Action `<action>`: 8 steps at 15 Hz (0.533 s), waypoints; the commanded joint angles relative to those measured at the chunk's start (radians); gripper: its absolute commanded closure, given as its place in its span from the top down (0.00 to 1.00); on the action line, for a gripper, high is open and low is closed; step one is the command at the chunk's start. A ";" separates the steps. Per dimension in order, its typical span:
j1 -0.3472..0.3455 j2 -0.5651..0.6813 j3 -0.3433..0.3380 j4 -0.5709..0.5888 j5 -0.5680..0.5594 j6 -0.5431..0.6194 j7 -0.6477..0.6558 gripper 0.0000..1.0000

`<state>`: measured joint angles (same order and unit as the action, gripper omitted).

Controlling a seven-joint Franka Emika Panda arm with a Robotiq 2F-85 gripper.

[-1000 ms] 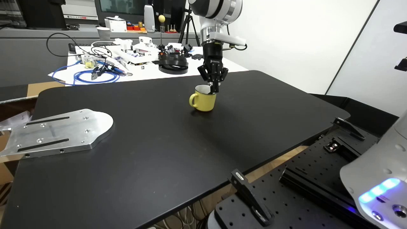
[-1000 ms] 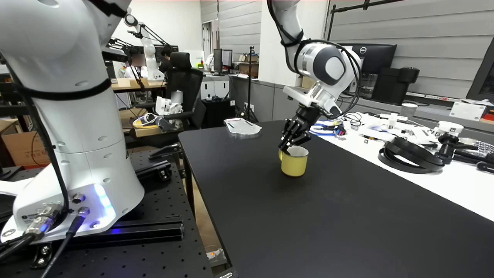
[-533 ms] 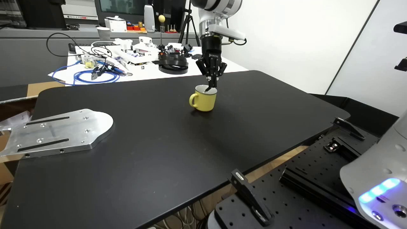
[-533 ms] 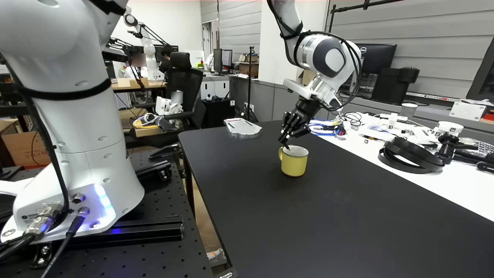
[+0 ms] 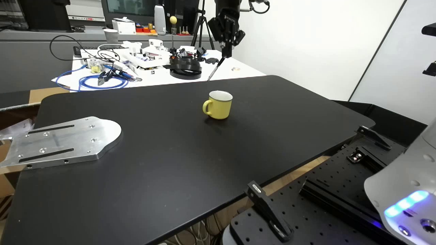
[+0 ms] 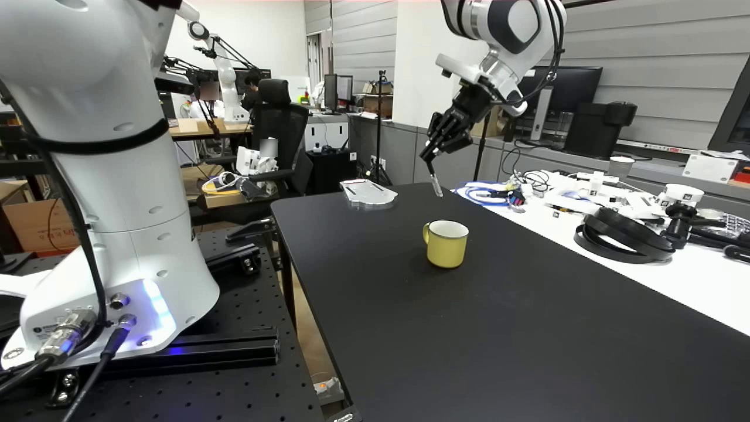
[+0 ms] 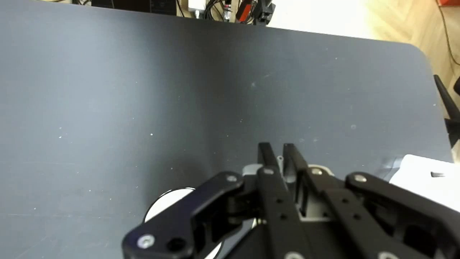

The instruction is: Take the pen from the yellow cup and put it on the table

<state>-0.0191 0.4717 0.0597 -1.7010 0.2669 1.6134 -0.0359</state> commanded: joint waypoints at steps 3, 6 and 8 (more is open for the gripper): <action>0.042 -0.134 0.017 -0.079 -0.014 0.069 -0.071 0.03; 0.091 -0.208 0.040 -0.216 -0.050 0.269 -0.107 0.03; 0.123 -0.246 0.057 -0.311 -0.075 0.422 -0.106 0.03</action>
<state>0.0678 0.3184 0.0998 -1.8504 0.2319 1.8592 -0.1290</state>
